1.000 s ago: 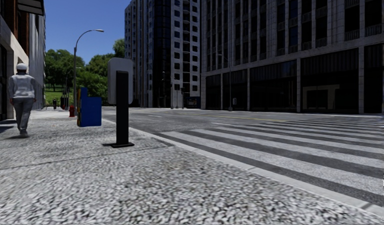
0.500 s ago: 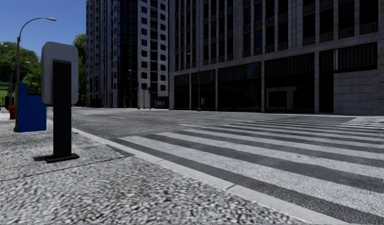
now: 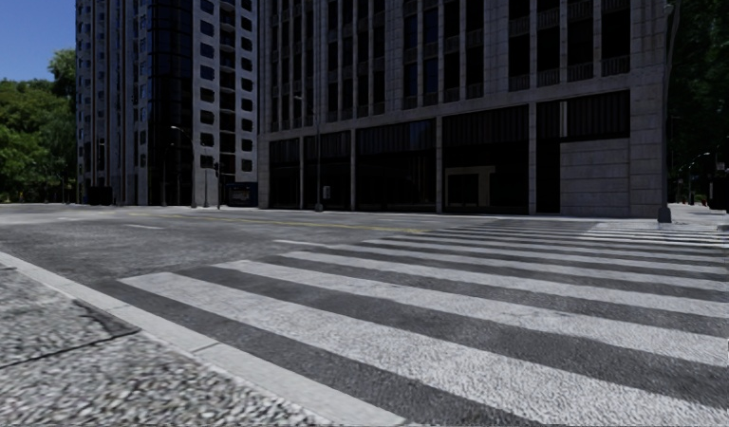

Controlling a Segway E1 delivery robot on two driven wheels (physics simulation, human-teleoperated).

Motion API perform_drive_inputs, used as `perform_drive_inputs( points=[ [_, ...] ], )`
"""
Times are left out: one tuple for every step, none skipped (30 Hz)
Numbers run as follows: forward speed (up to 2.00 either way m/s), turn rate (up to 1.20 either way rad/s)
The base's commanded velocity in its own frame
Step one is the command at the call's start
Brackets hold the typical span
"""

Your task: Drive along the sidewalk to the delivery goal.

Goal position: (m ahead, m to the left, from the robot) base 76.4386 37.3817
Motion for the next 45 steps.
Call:
perform_drive_inputs(
  points=[
    [1.34,-0.45],
    [1.34,-0.45],
    [1.34,-0.45],
    [1.34,-0.45],
    [1.34,-0.45],
    [1.34,-0.45],
    [1.34,-0.45],
    [1.34,-0.45],
    [1.34,-0.45],
    [1.34,-0.45],
    [1.34,-0.45],
    [1.34,-0.45],
    [1.34,-0.45],
    [1.34,-0.45],
    [1.34,-0.45],
    [1.34,-0.45],
    [1.34,-0.45],
    [1.34,-0.45],
    [1.34,-0.45],
    [1.34,-0.45],
    [1.34,-0.45],
    [1.34,-0.45],
    [1.34,-0.45],
    [1.34,-0.45],
    [1.34,-0.45],
    [1.34,-0.45],
    [1.34,-0.45],
    [1.34,-0.45],
    [1.34,-0.45],
    [1.34,-0.45],
    [1.34,-0.45],
    [1.34,-0.45],
    [1.34,-0.45],
    [1.34,-0.45],
    [1.34,-0.45],
    [1.34,-0.45],
    [1.34,-0.45],
    [1.34,-0.45],
    [1.34,-0.45],
    [1.34,-0.45],
    [1.34,-0.45],
    [1.34,-0.45],
    [1.34,-0.45],
    [1.34,-0.45],
    [1.34,-0.45]
  ],
)
